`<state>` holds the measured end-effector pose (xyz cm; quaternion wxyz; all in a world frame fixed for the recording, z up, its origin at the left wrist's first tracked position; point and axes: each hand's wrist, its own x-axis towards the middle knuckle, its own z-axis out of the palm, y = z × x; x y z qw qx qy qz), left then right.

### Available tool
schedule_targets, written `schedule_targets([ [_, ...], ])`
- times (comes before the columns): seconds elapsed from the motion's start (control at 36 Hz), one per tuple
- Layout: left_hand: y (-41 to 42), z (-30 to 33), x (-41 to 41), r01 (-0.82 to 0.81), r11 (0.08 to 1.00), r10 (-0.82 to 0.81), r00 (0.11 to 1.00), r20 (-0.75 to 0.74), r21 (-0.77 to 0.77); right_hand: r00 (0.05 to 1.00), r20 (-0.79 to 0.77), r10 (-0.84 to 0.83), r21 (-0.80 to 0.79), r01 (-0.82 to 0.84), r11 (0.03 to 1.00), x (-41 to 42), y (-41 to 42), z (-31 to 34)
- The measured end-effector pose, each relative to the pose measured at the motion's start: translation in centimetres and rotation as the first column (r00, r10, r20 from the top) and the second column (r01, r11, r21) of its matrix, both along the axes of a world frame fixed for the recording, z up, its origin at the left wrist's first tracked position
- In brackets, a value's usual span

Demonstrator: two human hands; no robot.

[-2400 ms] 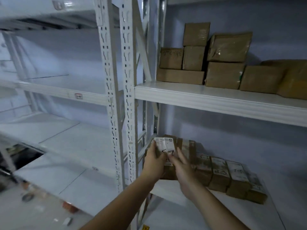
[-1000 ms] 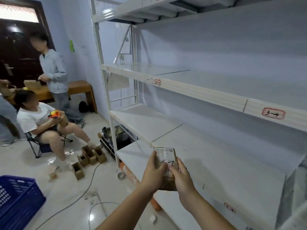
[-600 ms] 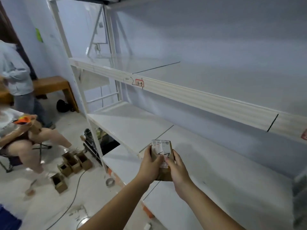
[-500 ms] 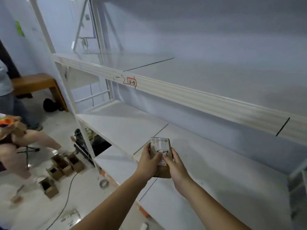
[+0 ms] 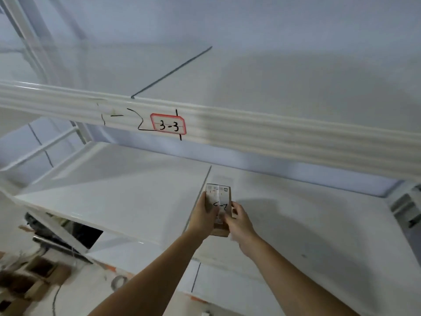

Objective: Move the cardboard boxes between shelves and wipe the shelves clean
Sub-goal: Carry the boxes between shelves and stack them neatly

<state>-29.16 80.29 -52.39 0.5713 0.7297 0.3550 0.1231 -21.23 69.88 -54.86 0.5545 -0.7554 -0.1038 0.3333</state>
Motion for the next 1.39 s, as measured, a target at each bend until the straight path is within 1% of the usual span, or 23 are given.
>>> schedule_targets([
  [0.08,3.4,-2.6,1.0,0.036,0.999,-0.035,0.997,-0.069,0.008,1.000,-0.014,-0.025,-0.002,0.025,1.000,0.7,3.0,-3.2],
  [0.22,6.7,-4.0,2.5,0.072,0.997,-0.068,0.992,-0.109,0.037,0.997,0.031,-0.075,-0.069,0.077,0.995,-0.7,5.8,-1.0],
  [0.33,8.3,-5.3,3.8,0.109,0.992,-0.101,0.986,-0.132,0.061,0.990,0.096,-0.108,-0.144,0.121,0.982,-0.7,6.8,-1.9],
  [0.42,8.5,-5.4,4.1,0.116,0.992,-0.110,0.988,-0.110,0.049,0.986,0.138,-0.093,-0.197,0.119,0.973,-0.3,7.0,-2.7],
  [0.47,8.4,-4.9,3.8,0.120,0.991,-0.113,0.987,-0.114,0.065,0.987,0.150,-0.059,-0.204,0.089,0.975,-0.4,7.0,-2.3],
  [0.53,8.3,-4.0,3.4,0.121,0.987,-0.108,0.987,-0.121,0.108,0.985,0.170,-0.014,-0.207,0.050,0.977,-0.3,6.5,-1.8],
  [0.58,8.1,-2.9,2.7,0.160,0.963,-0.127,0.979,-0.157,0.219,0.977,0.211,0.010,-0.212,0.035,0.977,-0.1,5.3,-0.9],
  [0.64,7.8,-1.2,1.9,0.227,0.895,-0.151,0.964,-0.218,0.384,0.967,0.253,0.020,-0.229,0.039,0.973,0.1,3.2,0.6],
  [0.69,7.1,0.7,1.1,0.288,0.785,-0.181,0.953,-0.241,0.548,0.942,0.335,0.031,-0.236,0.052,0.970,0.5,0.3,2.3],
  [0.75,5.9,2.6,0.8,0.354,0.685,-0.238,0.935,-0.263,0.637,0.903,0.427,0.053,-0.274,0.074,0.959,0.6,-3.5,4.1],
  [0.81,4.1,4.6,1.1,0.420,0.612,-0.301,0.907,-0.294,0.669,0.849,0.518,0.098,-0.320,0.086,0.943,0.8,-7.7,6.2],
  [0.86,1.4,6.6,1.5,0.484,0.521,-0.378,0.869,-0.319,0.703,0.800,0.584,0.141,-0.373,0.110,0.921,0.7,-12.5,8.5],
  [0.94,-4.3,9.7,1.9,0.569,0.365,-0.509,0.785,-0.353,0.737,0.751,0.626,0.210,-0.457,0.136,0.879,-0.2,-20.1,11.8],
  [1.03,-11.6,12.6,2.0,0.607,0.215,-0.607,0.697,-0.382,0.765,0.727,0.650,0.223,-0.511,0.201,0.836,-1.9,-27.8,14.8],
  [1.14,-22.0,15.2,1.8,0.621,0.069,-0.714,0.577,-0.396,0.781,0.726,0.648,0.229,-0.558,0.248,0.792,-4.9,-38.3,17.4],
  [1.19,-26.5,16.2,1.3,0.627,0.020,-0.755,0.520,-0.399,0.779,0.731,0.646,0.221,-0.566,0.263,0.781,-6.3,-42.9,18.0],
  [1.25,-32.2,16.9,0.7,0.616,-0.033,-0.789,0.467,-0.399,0.787,0.732,0.655,0.189,-0.571,0.314,0.759,-8.5,-48.5,18.6],
  [1.31,-35.6,17.2,0.4,0.613,-0.059,-0.809,0.433,-0.398,0.788,0.737,0.653,0.175,-0.579,0.338,0.742,-9.8,-51.8,19.0],
  [1.39,-43.0,17.7,-0.7,0.602,-0.092,-0.863,0.350,-0.365,0.793,0.747,0.654,0.121,-0.587,0.400,0.703,-13.0,-59.0,19.4],
])
